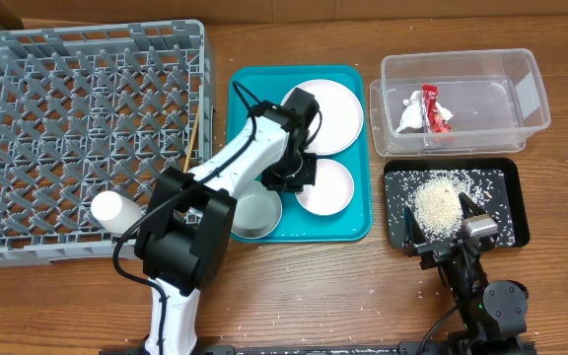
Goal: Sort waste into correct bins and load items into the dishwasher
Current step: 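Lift the pink bowl with the left gripper and set it in the rack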
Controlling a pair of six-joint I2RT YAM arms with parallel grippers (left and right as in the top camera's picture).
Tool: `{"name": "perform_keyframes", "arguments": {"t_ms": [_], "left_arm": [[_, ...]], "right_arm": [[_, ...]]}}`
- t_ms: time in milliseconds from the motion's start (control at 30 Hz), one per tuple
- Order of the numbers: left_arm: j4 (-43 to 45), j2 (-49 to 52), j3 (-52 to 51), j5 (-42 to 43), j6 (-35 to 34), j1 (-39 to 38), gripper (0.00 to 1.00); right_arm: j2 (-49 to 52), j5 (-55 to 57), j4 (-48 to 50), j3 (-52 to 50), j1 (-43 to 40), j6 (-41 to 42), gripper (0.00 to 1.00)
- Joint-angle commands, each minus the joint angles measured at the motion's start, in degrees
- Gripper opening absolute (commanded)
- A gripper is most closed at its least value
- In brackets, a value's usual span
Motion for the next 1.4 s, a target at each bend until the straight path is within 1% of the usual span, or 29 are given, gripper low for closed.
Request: {"name": "perform_keyframes", "arguments": {"t_ms": [0,67,133,233,300,367,633,833,933,1100,1233,1300,1333,1367], "left_arm": [[-6.16,-5.11,6.56,-4.61,-0.5,3.21,0.04],[-11.67,-7.91,10.1,-14.49,-1.75,4.22,0.04],[-16.76,-10.71,13.0,-28.79,-4.24,4.76,0.04],[-22.49,-14.62,14.38,-51.8,-11.5,4.98,0.04],[-25.4,-16.2,14.38,-62.75,-15.67,5.49,0.04],[-27.52,-16.39,14.23,-69.72,-17.51,6.88,0.04],[-26.62,-9.99,13.07,-77.24,-17.25,14.36,0.04],[-25.09,-4.07,13.07,-79.76,-16.22,18.4,0.04],[-22.47,-1.6,13.07,-79.36,-14.29,18.71,0.04],[-18.29,1.29,13.07,-79.38,-10.73,17.11,0.04],[-16.92,2.23,13.07,-79.8,-9.51,16.24,0.04],[-17.07,2.21,13.09,-79.23,-9.51,15.82,0.06],[-17.27,2.16,13.09,-79.1,-9.51,15.56,0.09],[-17.75,2.16,13.09,-78.9,-9.51,15.17,0.16]], "right_arm": [[-0.55,0.33,0.31,-0.57,0.04,-0.04,0.99],[-0.55,0.31,0.31,-0.57,0.04,-0.04,1.0],[-0.55,0.31,0.31,-0.57,0.04,-0.04,1.0],[-0.55,0.31,0.31,-0.57,0.04,-0.04,1.0],[-0.55,0.33,0.31,-0.59,0.04,-0.04,1.0],[-0.55,0.33,0.31,-0.57,0.04,-0.04,1.0],[-0.55,0.33,0.31,-0.57,0.04,-0.04,1.0],[-0.55,0.31,0.31,-0.57,0.04,-0.04,1.0],[-0.55,0.31,0.31,-0.57,0.04,-0.04,1.0],[-0.55,0.31,0.31,-0.57,0.04,-0.04,1.0],[-0.55,0.33,0.31,-0.57,0.04,-0.04,1.0],[-0.55,0.31,0.31,-0.57,0.04,-0.04,1.0],[-0.55,0.33,0.31,-0.57,0.04,-0.04,1.0],[-0.55,0.31,0.31,-0.57,0.04,-0.04,1.0]]}}
